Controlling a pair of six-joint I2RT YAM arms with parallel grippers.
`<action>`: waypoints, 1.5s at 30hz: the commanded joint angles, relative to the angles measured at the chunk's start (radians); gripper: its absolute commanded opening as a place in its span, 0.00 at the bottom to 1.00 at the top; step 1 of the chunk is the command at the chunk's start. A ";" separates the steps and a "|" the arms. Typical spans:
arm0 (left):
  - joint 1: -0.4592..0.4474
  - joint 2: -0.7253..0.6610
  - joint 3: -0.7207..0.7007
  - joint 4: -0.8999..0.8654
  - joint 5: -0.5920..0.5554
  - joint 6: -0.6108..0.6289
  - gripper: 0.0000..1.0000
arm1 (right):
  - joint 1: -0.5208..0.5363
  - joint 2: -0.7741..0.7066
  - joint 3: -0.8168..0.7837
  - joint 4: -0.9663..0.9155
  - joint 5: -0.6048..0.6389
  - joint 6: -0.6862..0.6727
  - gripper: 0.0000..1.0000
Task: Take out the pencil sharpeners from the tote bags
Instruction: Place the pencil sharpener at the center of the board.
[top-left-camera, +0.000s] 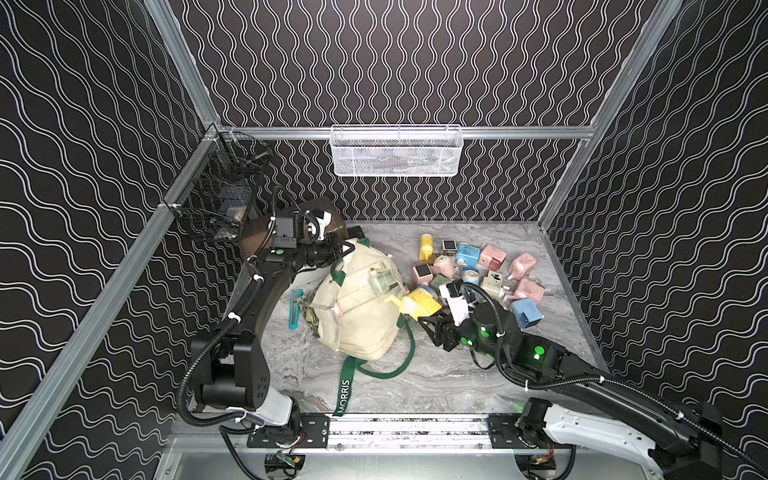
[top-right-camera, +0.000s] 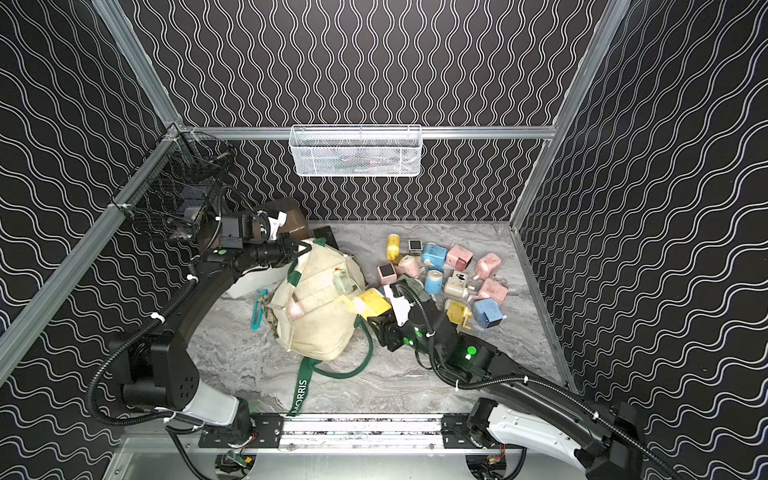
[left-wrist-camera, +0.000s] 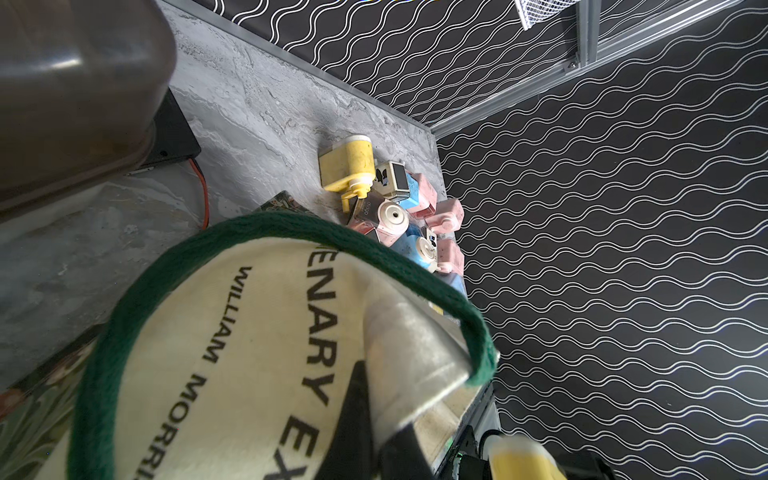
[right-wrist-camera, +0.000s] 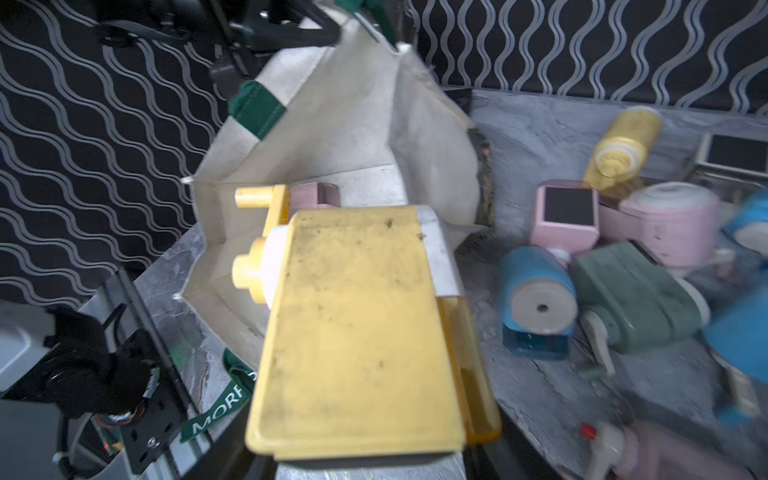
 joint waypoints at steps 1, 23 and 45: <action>0.001 -0.010 0.005 0.027 0.007 0.021 0.00 | 0.000 -0.028 -0.046 -0.041 0.159 0.115 0.45; 0.001 -0.009 -0.001 0.030 0.011 0.020 0.00 | -0.075 0.291 -0.089 -0.009 0.144 0.184 0.42; 0.001 -0.012 -0.003 0.026 0.011 0.025 0.00 | -0.128 0.644 -0.039 0.149 0.131 0.173 0.64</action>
